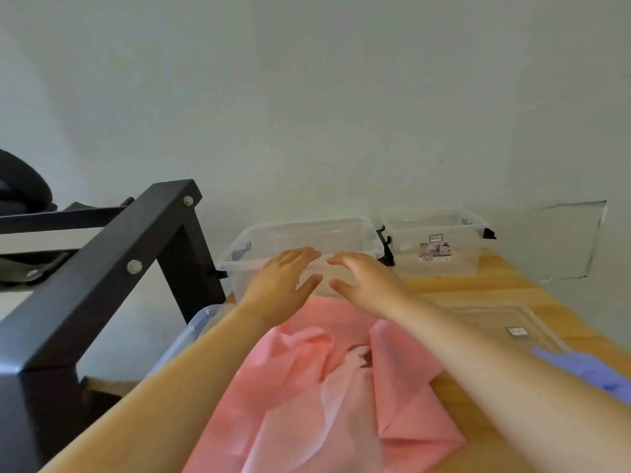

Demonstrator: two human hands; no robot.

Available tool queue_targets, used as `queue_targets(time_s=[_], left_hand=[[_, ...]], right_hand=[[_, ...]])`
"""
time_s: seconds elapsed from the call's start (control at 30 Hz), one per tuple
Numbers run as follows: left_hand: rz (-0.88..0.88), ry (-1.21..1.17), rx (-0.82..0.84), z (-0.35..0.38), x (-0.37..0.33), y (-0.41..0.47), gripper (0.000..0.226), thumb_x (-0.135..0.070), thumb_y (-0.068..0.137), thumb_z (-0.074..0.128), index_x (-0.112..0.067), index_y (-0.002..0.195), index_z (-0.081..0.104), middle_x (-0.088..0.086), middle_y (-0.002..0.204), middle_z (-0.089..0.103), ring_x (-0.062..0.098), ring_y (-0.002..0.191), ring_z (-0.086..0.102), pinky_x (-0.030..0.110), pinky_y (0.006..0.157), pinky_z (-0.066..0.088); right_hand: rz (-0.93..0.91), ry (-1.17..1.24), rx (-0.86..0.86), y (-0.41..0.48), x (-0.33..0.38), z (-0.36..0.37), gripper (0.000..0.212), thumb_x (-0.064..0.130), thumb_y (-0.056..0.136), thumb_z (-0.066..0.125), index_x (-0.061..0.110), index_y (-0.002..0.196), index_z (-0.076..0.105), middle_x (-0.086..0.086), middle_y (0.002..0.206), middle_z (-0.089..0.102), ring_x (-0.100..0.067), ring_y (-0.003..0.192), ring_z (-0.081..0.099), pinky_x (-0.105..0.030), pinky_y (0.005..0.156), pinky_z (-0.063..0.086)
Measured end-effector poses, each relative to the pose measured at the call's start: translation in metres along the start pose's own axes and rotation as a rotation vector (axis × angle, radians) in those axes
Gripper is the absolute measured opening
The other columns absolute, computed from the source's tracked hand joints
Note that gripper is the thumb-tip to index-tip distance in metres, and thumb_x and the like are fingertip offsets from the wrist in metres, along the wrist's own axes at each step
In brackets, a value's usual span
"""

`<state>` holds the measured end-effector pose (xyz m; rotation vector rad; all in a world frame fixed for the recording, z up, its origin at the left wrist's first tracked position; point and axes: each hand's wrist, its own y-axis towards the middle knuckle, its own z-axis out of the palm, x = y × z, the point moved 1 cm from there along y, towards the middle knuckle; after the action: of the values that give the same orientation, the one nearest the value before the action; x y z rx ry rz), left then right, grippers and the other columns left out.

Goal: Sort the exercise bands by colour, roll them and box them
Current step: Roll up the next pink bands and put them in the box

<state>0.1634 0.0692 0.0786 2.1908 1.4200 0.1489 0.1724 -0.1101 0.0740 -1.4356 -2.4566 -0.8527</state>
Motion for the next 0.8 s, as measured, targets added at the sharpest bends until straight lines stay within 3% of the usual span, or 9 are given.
queue_targets(time_s=[0.3,0.4,0.47,0.57,0.73,0.8], left_hand=[[0.001,-0.047,0.098,-0.003,-0.047,-0.104,0.043,-0.037,0.101,0.047,-0.029,0.143,0.044,-0.009,0.150,0.043,0.011,0.139,0.036,0.023,0.109,0.026],[-0.035,-0.105,0.128,-0.003,-0.057,-0.122,0.041,-0.036,0.101,0.047,-0.028,0.141,0.048,-0.010,0.147,0.046,0.011,0.136,0.039,0.018,0.103,0.025],[-0.038,-0.110,0.156,-0.002,-0.064,-0.130,0.042,-0.039,0.100,0.048,-0.027,0.140,0.048,-0.011,0.148,0.045,0.011,0.137,0.039,0.018,0.105,0.025],[-0.086,-0.121,0.214,0.000,-0.074,-0.140,0.044,-0.040,0.096,0.054,-0.027,0.138,0.050,-0.011,0.148,0.045,0.011,0.136,0.039,0.020,0.106,0.026],[-0.133,-0.032,0.238,0.005,-0.078,-0.150,0.055,-0.054,0.085,0.065,-0.027,0.131,0.053,-0.011,0.141,0.050,0.012,0.128,0.045,0.026,0.106,0.032],[-0.176,0.006,0.206,0.004,-0.080,-0.151,0.058,-0.056,0.082,0.066,-0.025,0.130,0.053,-0.009,0.136,0.052,0.015,0.123,0.049,0.028,0.102,0.035]], right_hand=[[0.137,0.014,0.054,-0.110,0.023,0.011,0.042,0.031,0.095,0.057,0.021,0.136,0.054,0.002,0.145,0.049,-0.013,0.135,0.042,-0.023,0.108,0.028],[0.189,0.042,0.115,-0.137,0.025,0.014,0.038,0.031,0.096,0.055,0.020,0.132,0.058,0.000,0.140,0.055,-0.017,0.130,0.049,-0.030,0.110,0.034],[0.208,0.058,0.159,-0.153,0.028,0.013,0.034,0.030,0.094,0.055,0.023,0.127,0.061,0.000,0.131,0.062,-0.020,0.120,0.057,-0.036,0.103,0.042],[0.217,0.032,0.188,-0.173,0.033,0.007,0.034,0.035,0.090,0.057,0.033,0.124,0.061,0.005,0.125,0.064,-0.018,0.110,0.061,-0.033,0.090,0.049],[0.301,0.022,0.218,-0.192,0.033,0.005,0.064,0.043,0.084,0.068,0.028,0.141,0.045,0.003,0.142,0.049,-0.018,0.126,0.050,-0.028,0.097,0.042],[0.322,0.048,0.202,-0.192,0.031,0.007,0.066,0.044,0.083,0.068,0.028,0.142,0.044,0.004,0.144,0.048,-0.017,0.127,0.049,-0.029,0.099,0.041]])
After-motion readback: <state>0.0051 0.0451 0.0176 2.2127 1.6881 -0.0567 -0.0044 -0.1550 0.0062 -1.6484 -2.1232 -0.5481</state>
